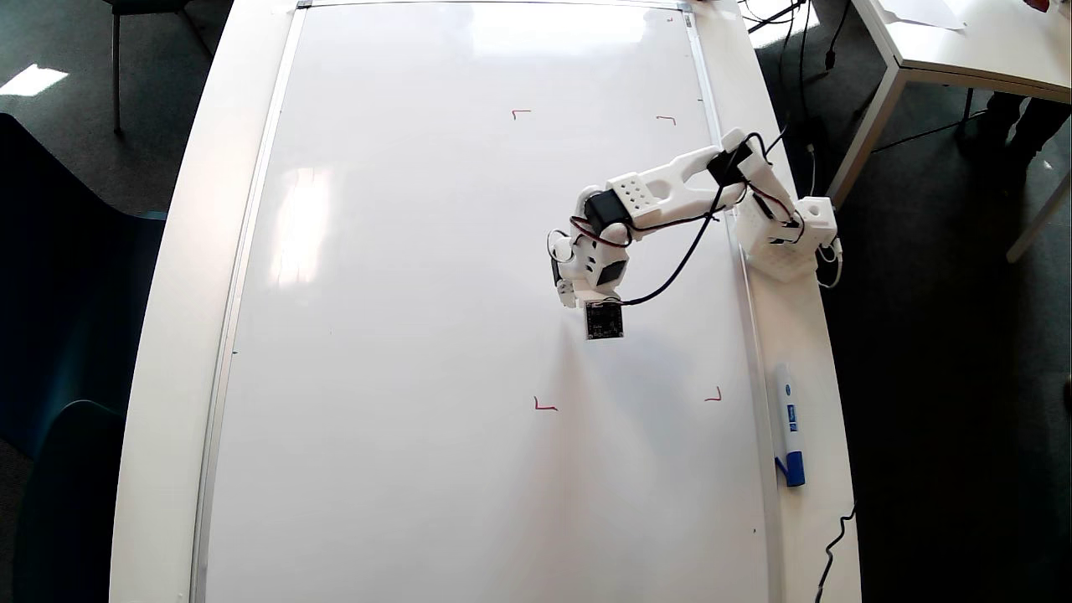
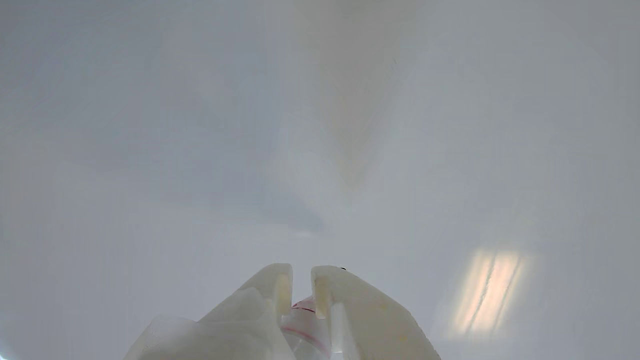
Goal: Draw on a whiteboard a robot head using a pen attached to the gripper
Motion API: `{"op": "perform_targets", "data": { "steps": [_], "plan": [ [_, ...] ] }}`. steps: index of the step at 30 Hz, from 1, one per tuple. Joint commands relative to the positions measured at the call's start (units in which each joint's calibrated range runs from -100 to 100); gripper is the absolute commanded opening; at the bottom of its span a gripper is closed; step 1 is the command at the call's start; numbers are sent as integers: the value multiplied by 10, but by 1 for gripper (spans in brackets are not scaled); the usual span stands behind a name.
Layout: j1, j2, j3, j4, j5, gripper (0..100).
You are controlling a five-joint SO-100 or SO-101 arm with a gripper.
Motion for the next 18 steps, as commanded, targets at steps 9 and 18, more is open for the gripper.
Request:
{"op": "perform_targets", "data": {
  "steps": [9,18],
  "plan": [
    [3,24,-22,-19,-15,1],
    [7,30,-13,-12,-17,1]
  ]
}}
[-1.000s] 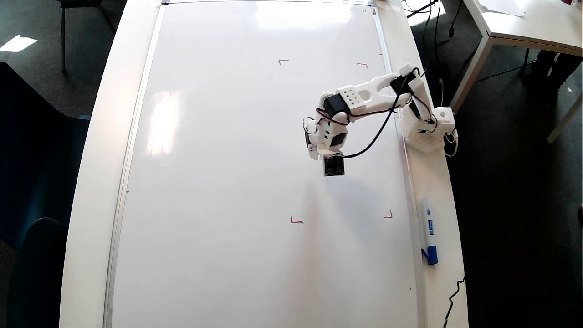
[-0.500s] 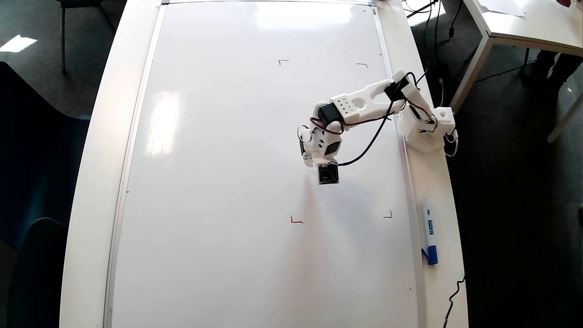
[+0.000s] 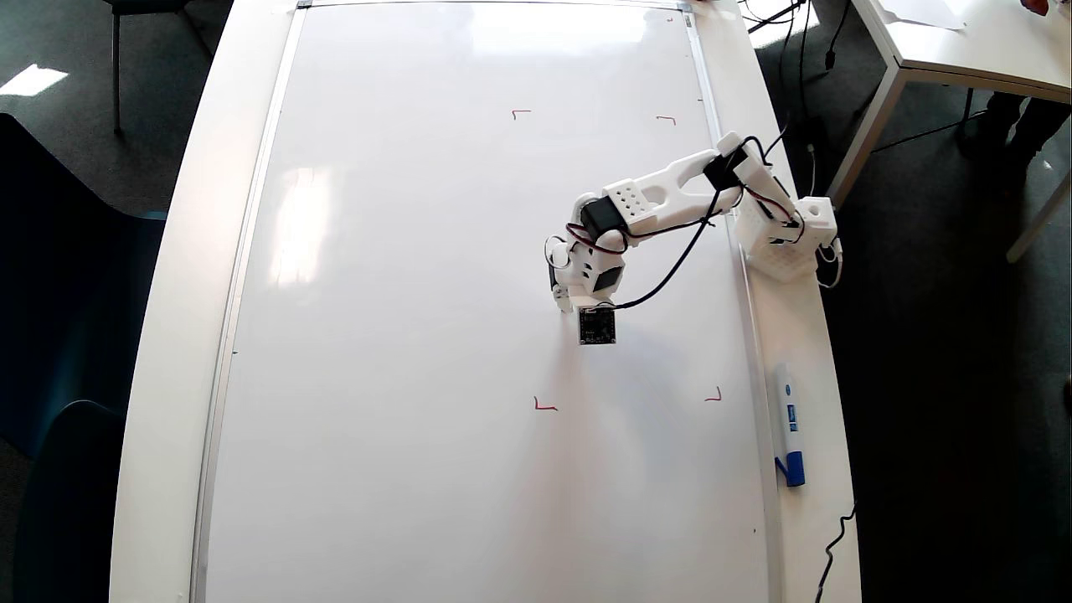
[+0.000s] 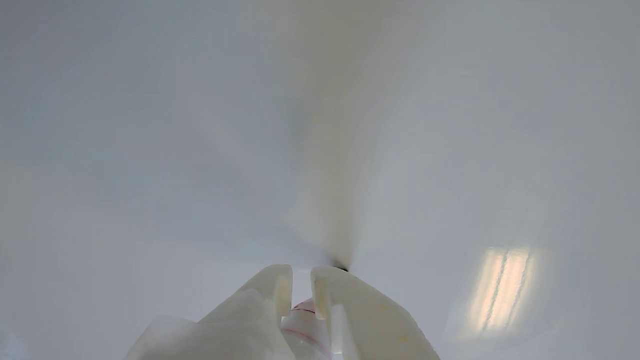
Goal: Draw on a whiteboard a robot head using a pen attached to the gripper
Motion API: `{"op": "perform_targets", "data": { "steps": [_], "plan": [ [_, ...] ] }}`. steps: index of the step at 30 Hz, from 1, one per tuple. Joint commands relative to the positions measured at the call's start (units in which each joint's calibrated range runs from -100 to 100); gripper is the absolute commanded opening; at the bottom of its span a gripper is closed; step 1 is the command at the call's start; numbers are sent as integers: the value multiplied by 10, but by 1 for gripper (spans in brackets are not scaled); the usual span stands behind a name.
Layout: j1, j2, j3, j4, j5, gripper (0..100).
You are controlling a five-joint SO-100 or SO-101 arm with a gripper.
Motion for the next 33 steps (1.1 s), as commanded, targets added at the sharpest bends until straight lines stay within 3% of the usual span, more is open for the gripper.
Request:
{"op": "perform_targets", "data": {
  "steps": [1,9,23,33],
  "plan": [
    [7,-5,-4,4,-1,1],
    [9,-23,76,4,-18,1],
    [-1,-222,452,-106,-20,1],
    [-69,-374,669,-133,-20,1]
  ]
}}
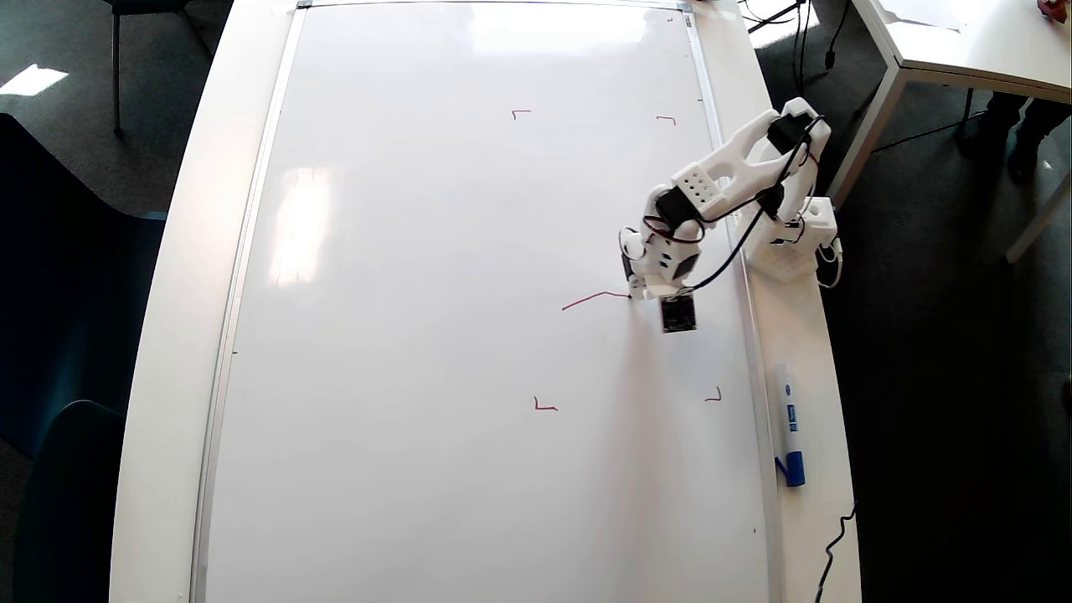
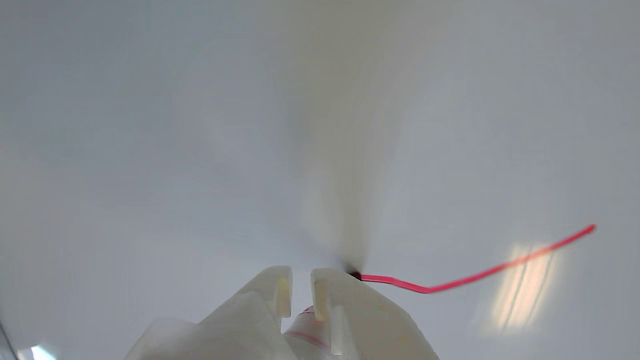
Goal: Draw on a whiteboard a robot head using a pen attached to the gripper
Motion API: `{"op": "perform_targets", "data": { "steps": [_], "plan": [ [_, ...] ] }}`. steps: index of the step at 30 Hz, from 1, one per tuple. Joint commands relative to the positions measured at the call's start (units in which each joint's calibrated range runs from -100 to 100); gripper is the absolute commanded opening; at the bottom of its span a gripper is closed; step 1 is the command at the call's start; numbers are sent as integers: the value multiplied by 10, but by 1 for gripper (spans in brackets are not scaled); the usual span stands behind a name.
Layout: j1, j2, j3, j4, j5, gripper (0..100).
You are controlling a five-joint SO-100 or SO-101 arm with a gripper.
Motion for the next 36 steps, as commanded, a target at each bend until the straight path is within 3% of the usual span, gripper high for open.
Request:
{"op": "perform_targets", "data": {
  "steps": [1,18,36],
  "plan": [
    [-37,-62,99,-2,-14,1],
    [8,-177,202,-2,-37,1],
    [230,-185,238,7,-32,1]
  ]
}}
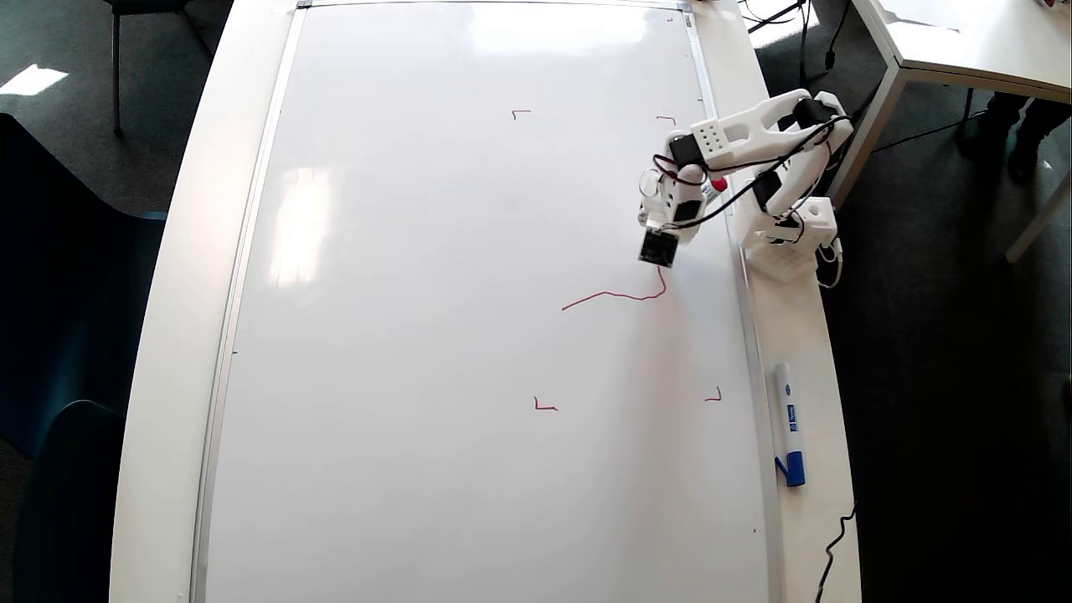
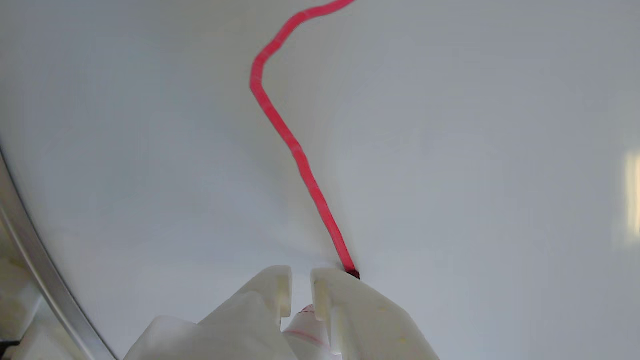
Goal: Draw on a whiteboard a robot head using a pen attached to the gripper
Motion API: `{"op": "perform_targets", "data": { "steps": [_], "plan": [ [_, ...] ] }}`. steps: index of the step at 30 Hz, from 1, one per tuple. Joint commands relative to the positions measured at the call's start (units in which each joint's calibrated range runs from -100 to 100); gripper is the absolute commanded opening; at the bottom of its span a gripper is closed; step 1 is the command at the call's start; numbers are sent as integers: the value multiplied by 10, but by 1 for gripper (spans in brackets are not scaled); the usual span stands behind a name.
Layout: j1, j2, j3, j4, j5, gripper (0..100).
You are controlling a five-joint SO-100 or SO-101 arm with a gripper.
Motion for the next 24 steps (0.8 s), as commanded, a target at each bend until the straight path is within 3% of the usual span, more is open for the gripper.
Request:
{"op": "perform_targets", "data": {
  "steps": [1,11,24],
  "plan": [
    [69,0,11,-3,2,1],
    [250,0,8,-3,2,1],
    [357,9,-76,-13,2,1]
  ]
}}
